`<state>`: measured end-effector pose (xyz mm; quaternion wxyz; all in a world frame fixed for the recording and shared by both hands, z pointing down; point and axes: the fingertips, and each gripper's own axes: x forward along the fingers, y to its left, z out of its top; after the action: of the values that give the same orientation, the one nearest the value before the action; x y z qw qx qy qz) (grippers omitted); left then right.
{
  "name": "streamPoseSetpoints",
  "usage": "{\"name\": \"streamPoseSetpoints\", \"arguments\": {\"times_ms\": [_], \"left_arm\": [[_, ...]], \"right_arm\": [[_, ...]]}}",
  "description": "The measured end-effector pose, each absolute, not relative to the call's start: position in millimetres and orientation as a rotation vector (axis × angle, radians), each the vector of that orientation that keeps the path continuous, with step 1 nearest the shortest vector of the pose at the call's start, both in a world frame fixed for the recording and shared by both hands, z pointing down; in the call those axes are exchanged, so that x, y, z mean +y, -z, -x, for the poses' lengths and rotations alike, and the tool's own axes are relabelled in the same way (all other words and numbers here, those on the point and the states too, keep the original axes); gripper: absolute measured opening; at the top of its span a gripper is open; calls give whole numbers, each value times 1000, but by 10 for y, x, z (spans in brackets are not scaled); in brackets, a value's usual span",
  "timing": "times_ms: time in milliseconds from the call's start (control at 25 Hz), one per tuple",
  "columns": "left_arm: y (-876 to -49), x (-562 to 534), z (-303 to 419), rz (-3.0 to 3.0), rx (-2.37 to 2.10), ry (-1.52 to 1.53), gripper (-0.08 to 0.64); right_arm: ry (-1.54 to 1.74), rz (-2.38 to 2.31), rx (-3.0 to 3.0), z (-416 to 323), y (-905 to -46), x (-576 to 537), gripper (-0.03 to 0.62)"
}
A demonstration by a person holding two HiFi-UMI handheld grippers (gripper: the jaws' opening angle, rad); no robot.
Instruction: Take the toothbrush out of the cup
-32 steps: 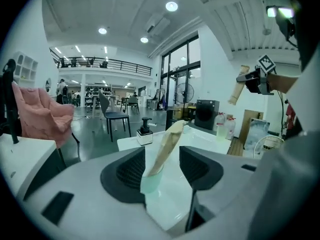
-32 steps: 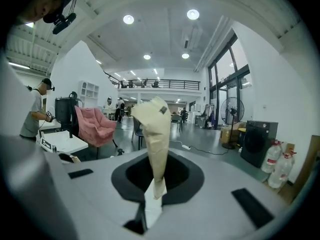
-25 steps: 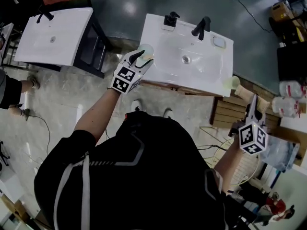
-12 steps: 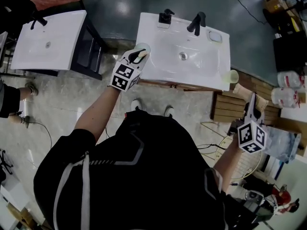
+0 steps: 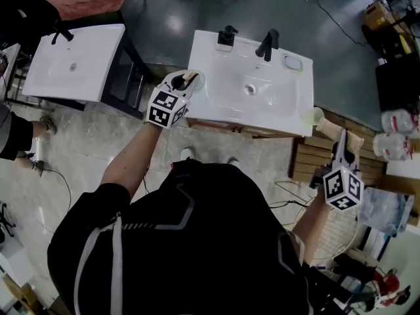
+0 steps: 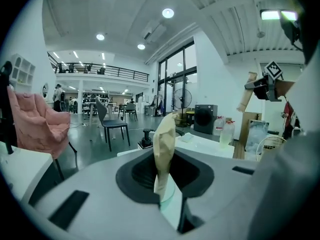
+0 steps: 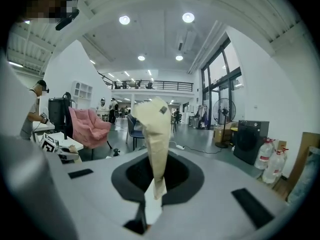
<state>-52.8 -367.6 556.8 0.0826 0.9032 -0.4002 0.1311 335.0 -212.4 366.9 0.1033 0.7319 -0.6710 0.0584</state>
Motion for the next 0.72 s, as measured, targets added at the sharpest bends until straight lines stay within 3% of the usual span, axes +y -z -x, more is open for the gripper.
{"name": "streamPoseSetpoints", "arguments": {"times_ms": [360,720], "left_arm": [[-5078,-3657,599,-2716,-1373,-399,46],[-4370,-3496,595,-2687,-1485,-217,46]], "right_arm": [[-172,-2128,-2091,-3604,-3637,-2332,15],[-178,-2100,-2179,-3843,-3605,-2520,15]]}}
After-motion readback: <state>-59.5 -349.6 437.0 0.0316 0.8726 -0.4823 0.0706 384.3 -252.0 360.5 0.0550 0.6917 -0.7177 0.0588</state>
